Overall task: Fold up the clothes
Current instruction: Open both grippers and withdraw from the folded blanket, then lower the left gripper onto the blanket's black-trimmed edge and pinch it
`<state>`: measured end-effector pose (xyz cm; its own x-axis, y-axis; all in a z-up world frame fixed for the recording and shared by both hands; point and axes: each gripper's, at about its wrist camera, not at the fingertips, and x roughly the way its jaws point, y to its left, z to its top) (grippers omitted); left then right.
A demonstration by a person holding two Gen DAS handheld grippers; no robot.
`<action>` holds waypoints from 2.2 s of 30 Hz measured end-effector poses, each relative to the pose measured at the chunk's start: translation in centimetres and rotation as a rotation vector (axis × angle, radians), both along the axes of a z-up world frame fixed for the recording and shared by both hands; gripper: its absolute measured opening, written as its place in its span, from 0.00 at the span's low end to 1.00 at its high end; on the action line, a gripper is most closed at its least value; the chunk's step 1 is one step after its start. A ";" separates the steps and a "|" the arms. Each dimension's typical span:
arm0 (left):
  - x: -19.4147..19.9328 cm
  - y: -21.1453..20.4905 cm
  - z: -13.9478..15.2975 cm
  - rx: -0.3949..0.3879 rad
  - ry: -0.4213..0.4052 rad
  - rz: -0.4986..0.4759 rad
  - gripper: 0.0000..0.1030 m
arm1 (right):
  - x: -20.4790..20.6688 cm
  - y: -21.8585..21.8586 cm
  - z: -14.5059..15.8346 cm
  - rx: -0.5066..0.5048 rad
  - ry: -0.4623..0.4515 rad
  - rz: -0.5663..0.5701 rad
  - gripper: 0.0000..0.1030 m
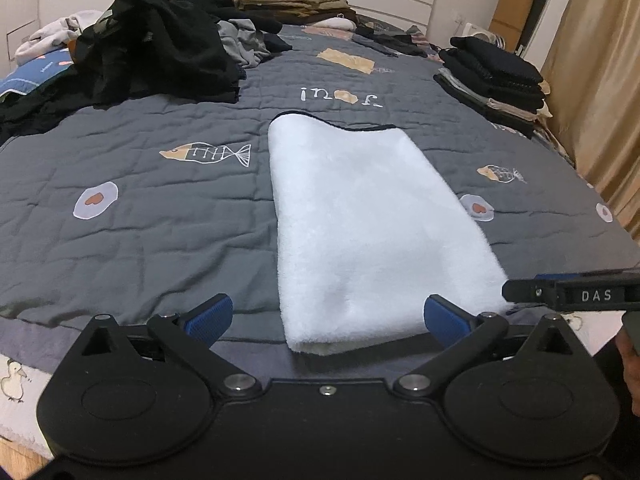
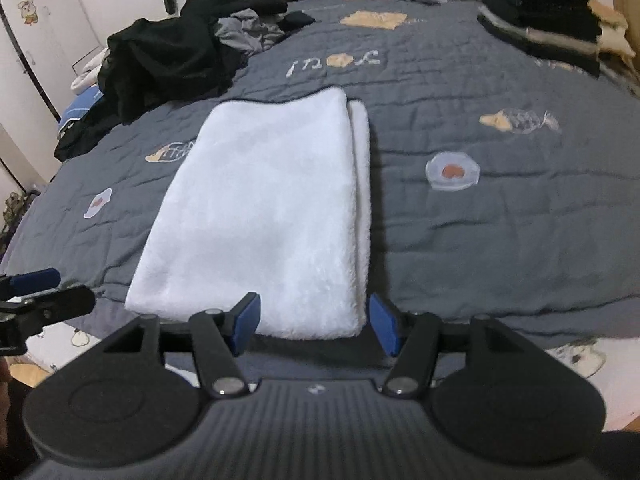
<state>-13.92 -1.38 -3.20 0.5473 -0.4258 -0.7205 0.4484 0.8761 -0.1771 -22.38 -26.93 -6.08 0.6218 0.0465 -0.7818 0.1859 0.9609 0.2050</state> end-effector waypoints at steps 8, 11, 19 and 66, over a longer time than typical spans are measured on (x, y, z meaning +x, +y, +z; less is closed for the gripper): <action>-0.3 -0.1 1.8 0.016 0.001 0.009 1.00 | -1.2 -0.5 2.1 0.001 0.023 0.010 0.58; -0.5 -0.3 2.1 0.032 0.000 0.001 1.00 | -1.6 -0.7 2.5 -0.004 0.030 0.009 0.58; -0.8 -0.5 2.5 0.069 -0.001 -0.014 1.00 | -2.0 -0.7 3.2 -0.018 0.042 0.012 0.58; 8.9 3.6 0.7 -0.185 0.043 -0.037 1.00 | 2.0 -4.8 -0.6 0.226 0.025 0.016 0.59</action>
